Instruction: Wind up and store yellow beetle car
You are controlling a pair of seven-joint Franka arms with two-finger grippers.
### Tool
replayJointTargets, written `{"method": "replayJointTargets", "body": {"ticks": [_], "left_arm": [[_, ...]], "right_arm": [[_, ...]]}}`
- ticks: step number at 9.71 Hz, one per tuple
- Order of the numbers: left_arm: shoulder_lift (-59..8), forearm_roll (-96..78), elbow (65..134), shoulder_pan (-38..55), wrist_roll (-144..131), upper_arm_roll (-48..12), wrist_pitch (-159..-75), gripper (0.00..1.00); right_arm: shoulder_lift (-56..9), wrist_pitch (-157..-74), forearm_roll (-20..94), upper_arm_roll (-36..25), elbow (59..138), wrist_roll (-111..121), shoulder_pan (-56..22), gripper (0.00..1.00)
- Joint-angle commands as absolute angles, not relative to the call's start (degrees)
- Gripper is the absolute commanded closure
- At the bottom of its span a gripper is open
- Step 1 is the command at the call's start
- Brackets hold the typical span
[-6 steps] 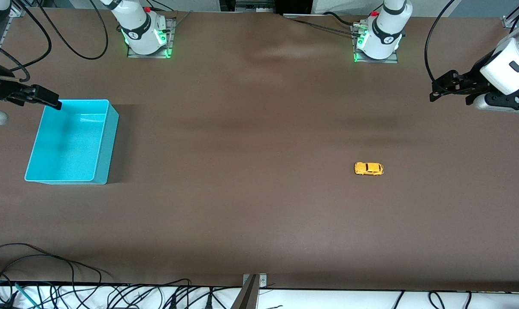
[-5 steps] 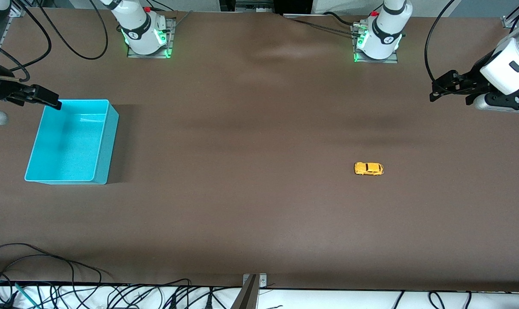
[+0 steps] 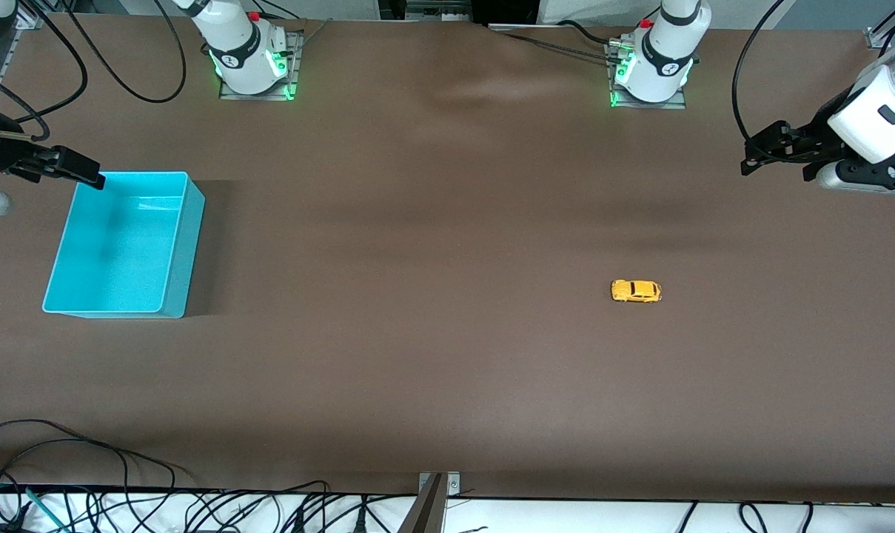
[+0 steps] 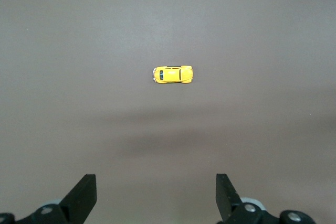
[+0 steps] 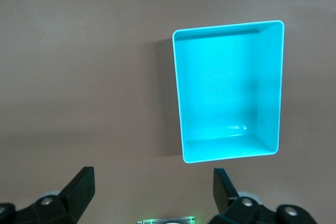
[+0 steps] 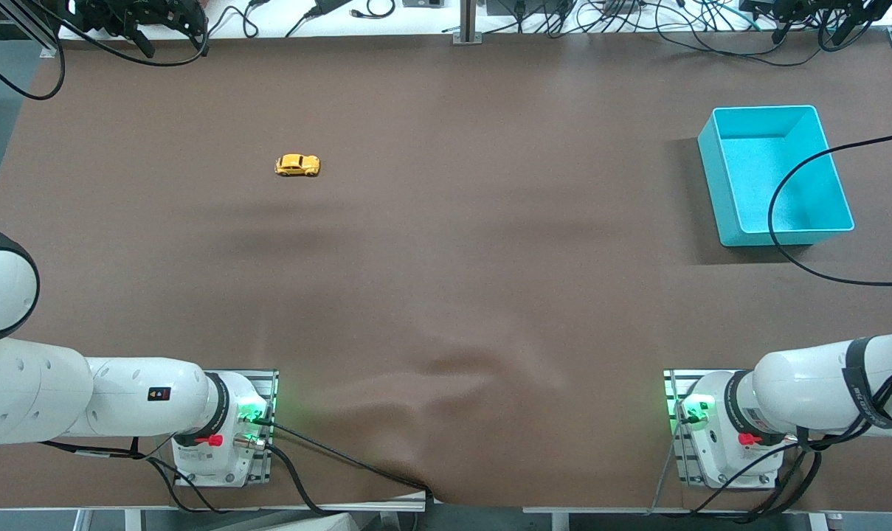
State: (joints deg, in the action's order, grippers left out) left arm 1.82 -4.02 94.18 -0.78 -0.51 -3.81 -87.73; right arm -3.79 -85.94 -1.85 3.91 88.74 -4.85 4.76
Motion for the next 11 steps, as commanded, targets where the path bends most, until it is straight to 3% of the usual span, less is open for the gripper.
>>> {"method": "replayJointTargets", "body": {"ticks": [1,11], "left_arm": [[1.5,-2.7,92.7,-0.7,-0.8,-3.9,-86.8,0.00],[1.4,-2.7,92.6,-0.7,-0.8,-3.8,-86.7,0.00]], "right_arm": [[-3.4,-84.7,-1.2,3.6,87.3,-4.6,5.1,0.00],[-2.6,-80.3,0.0,1.4,86.4,0.8,5.1,0.00]]}}
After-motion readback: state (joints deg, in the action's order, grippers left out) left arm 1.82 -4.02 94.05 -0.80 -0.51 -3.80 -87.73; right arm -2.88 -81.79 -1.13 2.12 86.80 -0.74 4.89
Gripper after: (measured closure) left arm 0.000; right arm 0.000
